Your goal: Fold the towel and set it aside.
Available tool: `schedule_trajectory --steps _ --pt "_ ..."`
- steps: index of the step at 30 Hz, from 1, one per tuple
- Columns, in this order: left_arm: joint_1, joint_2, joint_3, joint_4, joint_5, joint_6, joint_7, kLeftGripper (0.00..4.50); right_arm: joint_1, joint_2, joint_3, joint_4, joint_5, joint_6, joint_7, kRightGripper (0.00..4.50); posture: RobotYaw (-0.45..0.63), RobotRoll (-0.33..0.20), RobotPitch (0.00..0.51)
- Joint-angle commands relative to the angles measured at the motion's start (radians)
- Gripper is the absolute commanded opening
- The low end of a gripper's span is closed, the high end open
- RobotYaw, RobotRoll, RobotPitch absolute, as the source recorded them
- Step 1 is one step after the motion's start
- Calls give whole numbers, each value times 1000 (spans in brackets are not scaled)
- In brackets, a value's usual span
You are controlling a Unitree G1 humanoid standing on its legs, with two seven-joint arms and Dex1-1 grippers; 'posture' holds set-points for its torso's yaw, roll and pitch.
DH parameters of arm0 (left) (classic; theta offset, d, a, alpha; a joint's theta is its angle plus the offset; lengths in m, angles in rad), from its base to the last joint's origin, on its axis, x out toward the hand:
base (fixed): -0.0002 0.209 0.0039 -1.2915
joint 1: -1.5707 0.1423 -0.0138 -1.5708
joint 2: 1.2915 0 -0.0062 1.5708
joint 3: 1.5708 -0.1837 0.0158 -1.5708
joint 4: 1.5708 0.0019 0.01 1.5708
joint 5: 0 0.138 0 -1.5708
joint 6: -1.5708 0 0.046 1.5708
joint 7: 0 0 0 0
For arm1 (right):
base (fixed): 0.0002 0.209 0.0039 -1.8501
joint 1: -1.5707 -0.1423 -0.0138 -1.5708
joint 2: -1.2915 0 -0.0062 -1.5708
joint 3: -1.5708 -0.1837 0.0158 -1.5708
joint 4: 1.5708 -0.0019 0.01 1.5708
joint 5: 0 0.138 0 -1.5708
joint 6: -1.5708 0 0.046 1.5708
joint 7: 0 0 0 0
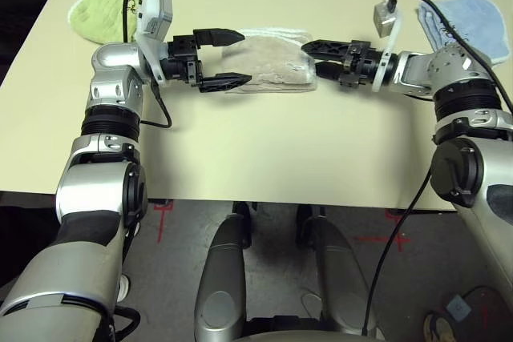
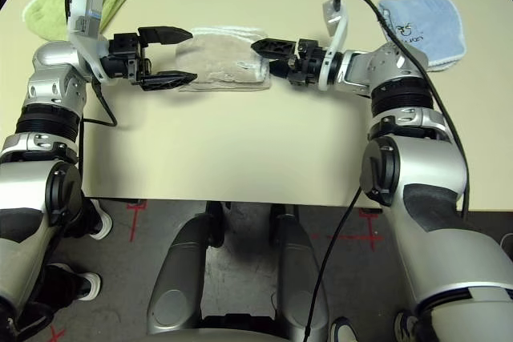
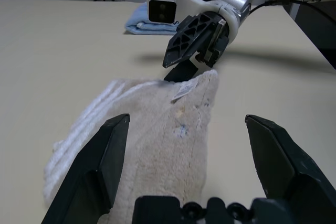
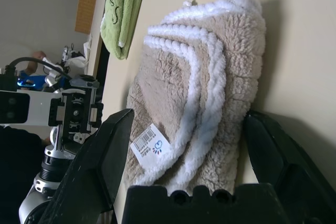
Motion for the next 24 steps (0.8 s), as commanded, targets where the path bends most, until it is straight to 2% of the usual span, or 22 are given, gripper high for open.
schedule_trajectory --steps 1,6,10,14,17,19,24 --pt "17 -3 -12 -21 -5 8 3 4464 42 -23 60 -34 -32 -34 31 4500 133 0 365" --pt "38 0 -8 -45 -13 39 26 4464 169 -107 152 -185 -85 -366 235 4500 125 0 364" --pt "59 6 -10 -72 -20 53 29 4464 199 -163 150 -205 -79 -435 289 4500 114 0 363" --pt "65 4 -12 -86 -23 62 31 4464 241 -200 175 -214 -121 -639 367 4500 108 0 364" --pt "65 2 -13 -93 -24 67 31 4464 262 -220 185 -208 -131 -722 436 4500 108 0 364" --pt "63 2 -14 -93 -24 69 31 4464 252 -249 180 -184 -108 -607 461 4500 108 0 364" --pt "64 6 -14 -97 -25 80 27 4464 157 -300 146 -82 -46 -126 378 4500 110 0 371"
